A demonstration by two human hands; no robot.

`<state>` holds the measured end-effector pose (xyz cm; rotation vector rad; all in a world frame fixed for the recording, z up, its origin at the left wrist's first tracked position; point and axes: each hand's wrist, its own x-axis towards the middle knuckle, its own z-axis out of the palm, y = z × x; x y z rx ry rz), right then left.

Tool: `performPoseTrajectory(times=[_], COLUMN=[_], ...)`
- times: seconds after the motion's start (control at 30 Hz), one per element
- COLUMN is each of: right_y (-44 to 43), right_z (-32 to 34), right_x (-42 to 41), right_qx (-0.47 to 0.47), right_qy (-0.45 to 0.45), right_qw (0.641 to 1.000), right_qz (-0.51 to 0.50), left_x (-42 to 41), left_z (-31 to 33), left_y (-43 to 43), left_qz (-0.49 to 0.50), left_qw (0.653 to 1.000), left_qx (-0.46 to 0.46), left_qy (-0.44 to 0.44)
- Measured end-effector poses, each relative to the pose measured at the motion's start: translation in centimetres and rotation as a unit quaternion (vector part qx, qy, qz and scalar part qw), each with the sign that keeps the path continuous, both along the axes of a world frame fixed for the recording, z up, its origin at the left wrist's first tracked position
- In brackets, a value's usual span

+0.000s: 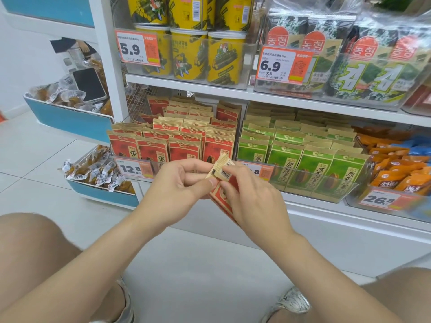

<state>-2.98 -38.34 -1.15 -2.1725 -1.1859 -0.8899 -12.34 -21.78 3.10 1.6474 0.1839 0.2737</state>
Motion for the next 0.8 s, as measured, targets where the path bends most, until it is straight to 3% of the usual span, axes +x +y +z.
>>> performPoseTrajectory(times=[0.07, 0.1, 0.17, 0.23, 0.33, 0.57, 0.7, 0.8], right_y=[0.34, 0.44, 0.55, 0.54, 0.59, 0.54, -0.02, -0.29], right_z=[0.02, 0.02, -0.02, -0.18, 0.04, 0.12, 0.55, 0.41], right_x=[0.01, -0.07, -0.39, -0.31, 0.01, 0.25, 0.30, -0.13], right_qx=[-0.031, -0.036, -0.028, 0.032, 0.114, 0.178, 0.225, 0.203], right_qy=[-0.042, -0.020, 0.114, 0.295, 0.405, 0.463, 0.454, 0.432], right_qw=[0.998, 0.999, 0.993, 0.954, 0.903, 0.863, 0.853, 0.867], right_qz=[-0.024, -0.027, -0.010, 0.050, 0.087, 0.100, 0.124, 0.142], left_x=[-0.11, -0.14, -0.13, -0.07, 0.12, 0.15, 0.20, 0.30], left_z=[0.11, 0.17, 0.22, 0.27, 0.41, 0.12, 0.05, -0.11], left_y=[-0.36, -0.56, -0.79, -0.70, -0.52, -0.10, 0.04, 0.08], left_qz=[-0.003, 0.000, 0.014, 0.021, 0.023, 0.010, -0.031, -0.018], left_qw=[1.000, 1.000, 1.000, 1.000, 0.999, 1.000, 0.999, 0.999], left_qx=[0.002, 0.007, 0.007, 0.000, -0.008, -0.015, -0.005, -0.021], left_qy=[0.007, 0.009, 0.016, 0.022, 0.026, 0.017, -0.011, -0.021])
